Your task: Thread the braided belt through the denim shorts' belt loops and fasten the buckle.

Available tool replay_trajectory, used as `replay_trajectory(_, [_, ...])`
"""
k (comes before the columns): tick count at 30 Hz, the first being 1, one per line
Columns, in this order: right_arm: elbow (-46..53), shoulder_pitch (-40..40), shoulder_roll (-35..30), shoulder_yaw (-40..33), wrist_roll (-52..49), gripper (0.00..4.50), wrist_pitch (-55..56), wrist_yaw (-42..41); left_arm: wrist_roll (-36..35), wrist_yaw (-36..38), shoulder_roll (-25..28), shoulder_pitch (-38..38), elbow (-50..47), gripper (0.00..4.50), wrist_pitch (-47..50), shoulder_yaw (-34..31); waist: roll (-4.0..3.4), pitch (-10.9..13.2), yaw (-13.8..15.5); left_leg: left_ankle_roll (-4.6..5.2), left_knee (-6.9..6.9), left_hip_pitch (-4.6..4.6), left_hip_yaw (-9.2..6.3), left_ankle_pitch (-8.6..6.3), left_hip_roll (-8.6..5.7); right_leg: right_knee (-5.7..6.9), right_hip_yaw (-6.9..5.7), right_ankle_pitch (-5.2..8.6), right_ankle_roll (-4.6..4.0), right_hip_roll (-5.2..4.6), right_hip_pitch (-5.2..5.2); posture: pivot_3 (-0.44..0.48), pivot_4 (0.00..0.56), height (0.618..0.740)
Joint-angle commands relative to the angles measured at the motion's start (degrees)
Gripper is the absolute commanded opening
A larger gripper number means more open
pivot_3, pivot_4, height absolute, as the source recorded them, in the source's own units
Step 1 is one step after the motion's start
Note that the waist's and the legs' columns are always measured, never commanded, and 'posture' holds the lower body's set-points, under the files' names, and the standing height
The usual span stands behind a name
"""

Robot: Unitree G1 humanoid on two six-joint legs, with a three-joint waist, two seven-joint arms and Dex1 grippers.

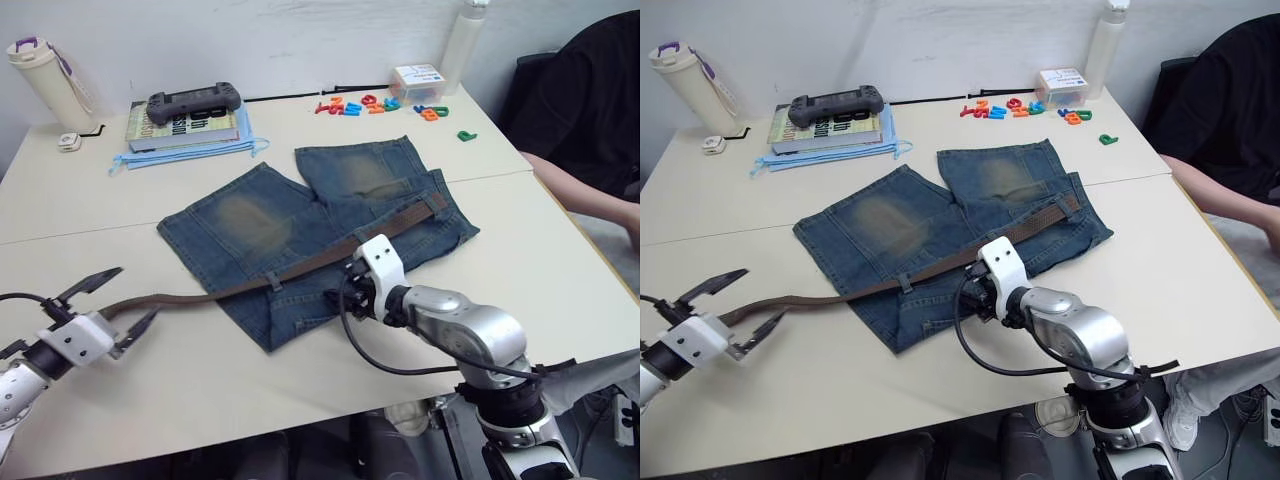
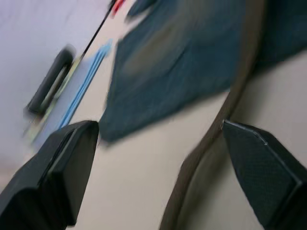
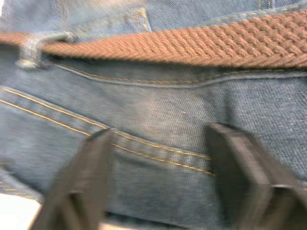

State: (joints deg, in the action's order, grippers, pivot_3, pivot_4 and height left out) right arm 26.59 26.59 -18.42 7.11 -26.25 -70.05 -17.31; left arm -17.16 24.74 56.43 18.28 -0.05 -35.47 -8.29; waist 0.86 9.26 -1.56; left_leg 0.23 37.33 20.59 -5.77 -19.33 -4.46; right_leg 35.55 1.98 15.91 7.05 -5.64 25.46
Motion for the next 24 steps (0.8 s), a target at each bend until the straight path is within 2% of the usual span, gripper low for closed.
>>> replay_trajectory(1, [4.78, 2.10, -5.18, -6.16, -2.13, 4.48, -0.46, -3.13, -4.36, 5.66, -0.24, 1.51, -13.64, 4.50, 10.20, 4.52, -0.10, 0.06, 0.03, -0.01, -0.02, 0.01, 0.00, 0.00, 0.00, 0.00, -0.01, 0.00, 0.00, 0.00, 0.00, 0.000, 0.150, 0.714])
replay_trajectory(6, [5.61, 1.30, -17.06, -8.22, -2.82, 4.48, 4.46, -11.07, -3.66, 9.42, -4.09, -4.95, -20.86, 4.50, 21.41, 11.09, -0.42, 0.28, 0.66, -0.07, -0.02, 0.09, 0.00, -0.01, 0.02, -0.36, -0.24, 0.00, 0.01, 0.08, 0.01, 0.000, 0.150, 0.714])
replay_trajectory(9, [5.17, 0.58, -22.33, -8.45, -2.88, 4.48, 8.34, -15.92, -4.77, 8.71, -9.92, -10.76, -22.04, 4.50, 29.66, 14.65, -0.47, 0.31, 0.51, -0.08, -0.01, 0.09, 0.07, 0.00, 0.06, -0.35, -0.21, -0.02, 0.03, 0.13, 0.03, 0.000, 0.150, 0.714])
replay_trajectory(12, [2.80, 0.28, -27.83, -5.01, 2.91, 4.48, 15.33, -17.71, -2.39, 8.51, -14.25, -14.84, -22.32, 4.50, 34.44, 17.16, -0.47, 0.39, 0.55, -0.09, 0.09, 0.09, 0.11, 0.01, 0.06, -0.31, -0.19, -0.03, 0.07, 0.15, 0.01, 0.000, 0.150, 0.714])
replay_trajectory(15, [-5.36, -0.13, -37.16, 4.92, 20.05, 4.48, 32.37, -17.63, 2.12, 7.90, -19.05, -19.29, -19.51, 4.50, 35.97, 20.32, -0.42, 0.43, 0.82, -0.09, 0.23, 0.09, 0.18, 0.01, 0.03, -0.24, -0.14, -0.05, 0.10, 0.14, 0.00, 0.000, 0.150, 0.714])
replay_trajectory(18, [-13.45, 0.19, -42.99, 12.11, 34.04, 4.48, 47.51, -16.71, 4.01, 9.49, -21.86, -21.91, -17.30, 4.50, 36.06, 21.56, -0.40, 0.50, 1.46, -0.08, 0.49, 0.12, 0.26, 0.01, -0.05, -0.19, -0.13, -0.10, 0.18, 0.15, -0.03, 0.000, 0.150, 0.714])
replay_trajectory(21, [-22.15, 1.35, -44.92, 17.67, 46.30, 4.48, 58.93, -14.25, 6.35, 12.02, -23.38, -24.98, -13.98, 4.50, 35.80, 23.53, -0.43, 0.53, 1.48, -0.09, 0.57, 0.12, 0.29, 0.02, -0.06, -0.12, -0.10, -0.10, 0.19, 0.16, -0.01, 0.000, 0.150, 0.714])
replay_trajectory(24, [-28.61, 2.68, -42.86, 19.87, 53.54, 4.48, 64.40, -12.02, 10.97, 13.27, -24.22, -28.09, -10.64, 4.50, 34.08, 25.70, -0.39, 0.52, 1.37, -0.12, 0.63, 0.10, 0.35, 0.03, -0.02, -0.08, -0.03, -0.10, 0.19, 0.20, -0.03, 0.000, 0.150, 0.714])
